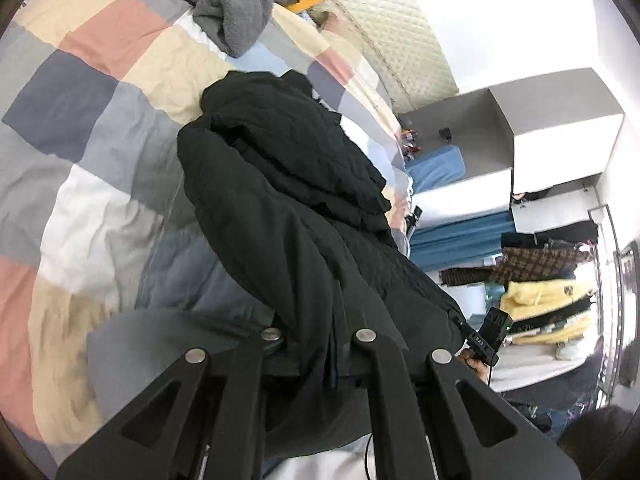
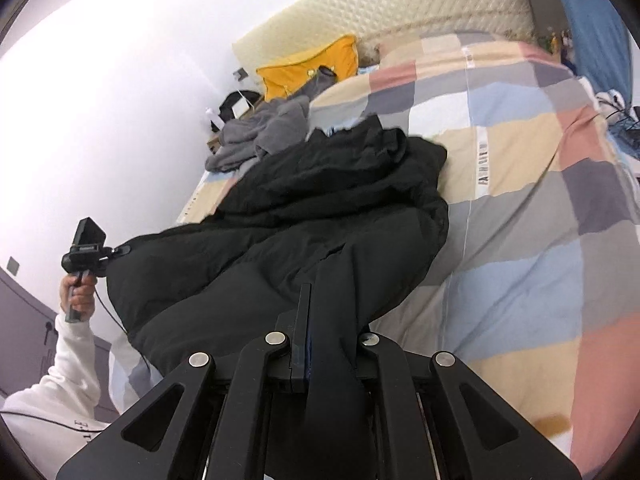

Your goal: Fold large clothes

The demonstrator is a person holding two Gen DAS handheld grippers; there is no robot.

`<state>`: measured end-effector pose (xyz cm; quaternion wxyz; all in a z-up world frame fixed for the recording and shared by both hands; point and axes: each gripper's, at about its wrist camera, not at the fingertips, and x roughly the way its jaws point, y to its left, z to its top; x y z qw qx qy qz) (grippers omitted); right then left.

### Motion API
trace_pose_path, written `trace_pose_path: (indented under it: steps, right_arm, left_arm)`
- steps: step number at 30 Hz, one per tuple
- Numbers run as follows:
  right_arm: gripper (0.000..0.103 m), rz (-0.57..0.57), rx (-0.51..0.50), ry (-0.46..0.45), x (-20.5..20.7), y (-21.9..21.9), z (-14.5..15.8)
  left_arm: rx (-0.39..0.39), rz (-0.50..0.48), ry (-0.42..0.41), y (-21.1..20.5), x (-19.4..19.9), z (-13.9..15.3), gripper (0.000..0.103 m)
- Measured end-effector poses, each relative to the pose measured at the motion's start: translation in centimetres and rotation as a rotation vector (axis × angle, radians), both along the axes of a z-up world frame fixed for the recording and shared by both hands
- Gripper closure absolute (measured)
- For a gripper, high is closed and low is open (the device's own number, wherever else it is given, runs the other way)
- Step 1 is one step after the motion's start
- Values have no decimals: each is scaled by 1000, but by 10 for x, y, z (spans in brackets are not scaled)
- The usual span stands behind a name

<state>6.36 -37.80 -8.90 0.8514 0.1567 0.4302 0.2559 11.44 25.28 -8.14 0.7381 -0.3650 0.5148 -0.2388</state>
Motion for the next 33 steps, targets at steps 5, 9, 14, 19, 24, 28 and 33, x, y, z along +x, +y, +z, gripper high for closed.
trace_pose_path:
  steps: [5,9,14,19,24,28,33]
  right_arm:
    - [98,-4,-10,-61,-40,6,32]
    - [98,-8,-1,-72,-47,7,38]
    - [98,-56,82,-49,-30,-2,31]
    - [98,-83,122,-62,-14,-7,40]
    - [98,-108,198,-88,16,-15,39]
    - [98,-145,275,-94,43,-21,31]
    - [98,-203,330,-52,89,-31,12]
  left_arm:
    - [-9,15,-41,5,-31,25,97]
    - [-10,29,-37,10,-35,24,97]
    - [-3,11,-51,9,-23,23,96]
    - [-20,22,-54,12,-8,25,96]
    - [-7,52,-34,17,18,28,96]
    - [-19,71,-7,21,37,25,96]
    - [-31,108,29,18,81,23,96]
